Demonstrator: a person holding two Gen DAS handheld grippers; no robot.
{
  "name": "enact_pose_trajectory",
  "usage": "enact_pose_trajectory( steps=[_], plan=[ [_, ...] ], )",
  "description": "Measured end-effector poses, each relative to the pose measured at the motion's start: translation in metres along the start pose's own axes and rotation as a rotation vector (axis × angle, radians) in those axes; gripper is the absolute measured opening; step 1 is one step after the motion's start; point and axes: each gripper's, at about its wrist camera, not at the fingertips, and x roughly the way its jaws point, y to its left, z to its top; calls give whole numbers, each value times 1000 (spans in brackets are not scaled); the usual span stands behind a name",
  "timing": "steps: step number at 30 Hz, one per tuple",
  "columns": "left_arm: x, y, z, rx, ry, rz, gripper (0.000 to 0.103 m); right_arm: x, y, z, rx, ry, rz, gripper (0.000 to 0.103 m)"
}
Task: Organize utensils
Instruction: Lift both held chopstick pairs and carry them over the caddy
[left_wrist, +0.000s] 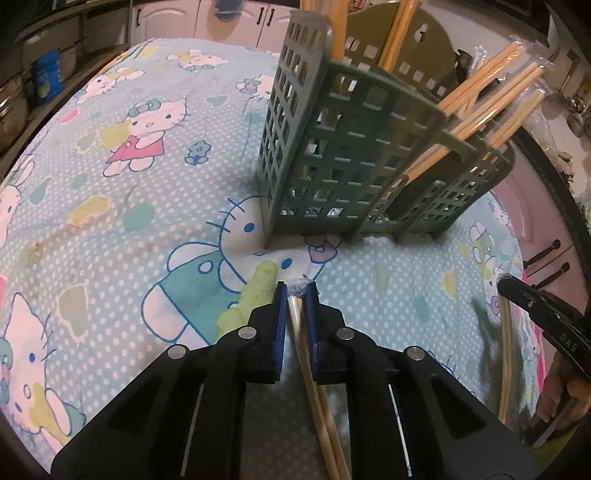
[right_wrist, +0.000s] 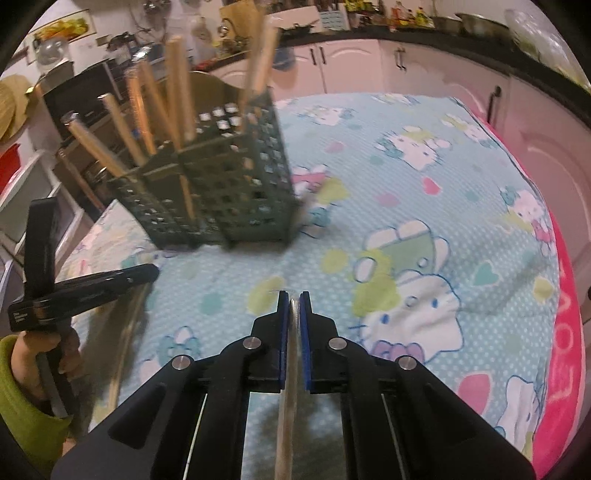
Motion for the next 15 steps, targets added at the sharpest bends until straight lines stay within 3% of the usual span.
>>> enact_pose_trajectory(
  steps=[5, 15],
  plan=[
    [-23, -4, -1, 9, -51, -38, 4, -11, 16, 4, -41, -25, 20, 6],
    [-102, -28, 16, 55, -247, -110, 3, -45, 45, 16, -98, -110, 61, 6]
  ],
)
